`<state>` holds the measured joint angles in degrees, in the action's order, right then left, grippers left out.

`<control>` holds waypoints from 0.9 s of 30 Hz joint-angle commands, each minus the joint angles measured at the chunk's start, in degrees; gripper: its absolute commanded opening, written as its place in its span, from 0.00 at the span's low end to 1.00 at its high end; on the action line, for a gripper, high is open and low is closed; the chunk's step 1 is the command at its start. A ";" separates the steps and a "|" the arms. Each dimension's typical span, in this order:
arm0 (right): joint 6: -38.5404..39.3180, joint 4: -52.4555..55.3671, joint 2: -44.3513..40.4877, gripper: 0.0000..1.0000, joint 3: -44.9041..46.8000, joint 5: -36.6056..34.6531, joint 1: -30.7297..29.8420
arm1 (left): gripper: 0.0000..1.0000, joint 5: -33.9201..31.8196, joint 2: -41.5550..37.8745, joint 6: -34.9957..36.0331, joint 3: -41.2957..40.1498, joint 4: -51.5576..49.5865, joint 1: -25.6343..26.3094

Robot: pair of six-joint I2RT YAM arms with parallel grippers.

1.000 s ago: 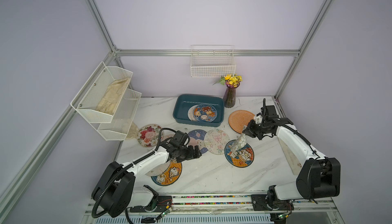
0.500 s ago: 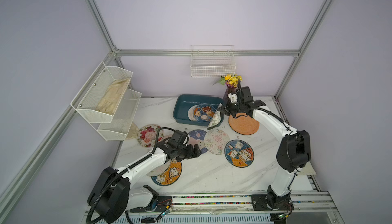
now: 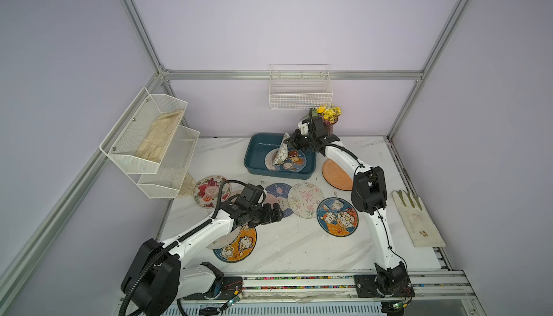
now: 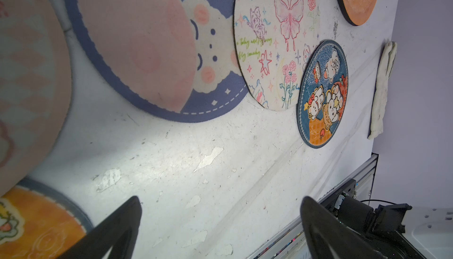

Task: Put the coasters into the storage box
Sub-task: Place the coaster in the storage box.

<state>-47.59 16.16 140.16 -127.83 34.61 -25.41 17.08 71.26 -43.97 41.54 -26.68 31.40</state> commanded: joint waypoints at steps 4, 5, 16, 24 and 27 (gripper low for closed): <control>1.99 5.85 2.63 0.00 -2.07 -1.73 0.49 | 1.00 -0.77 -1.70 -0.67 -1.25 0.05 -0.44; 2.69 7.26 2.39 0.00 -1.39 -2.52 0.56 | 1.00 -0.87 -1.81 -0.68 -1.29 0.10 -0.47; 7.48 15.77 -2.14 0.00 3.48 -9.44 2.42 | 1.00 -0.92 -2.41 -1.12 -1.69 -0.03 -0.44; 8.98 19.59 -3.06 0.00 4.06 -12.05 3.50 | 1.00 -0.99 -2.78 -1.39 -2.01 0.04 -0.39; 9.51 20.34 -3.47 0.13 3.75 -13.15 3.47 | 1.00 -0.96 -2.73 -1.56 -1.90 0.04 -0.42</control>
<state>-39.33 33.63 139.92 -124.25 23.64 -22.11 16.21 69.87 -44.66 41.52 -27.29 31.24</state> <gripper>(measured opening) 0.106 0.998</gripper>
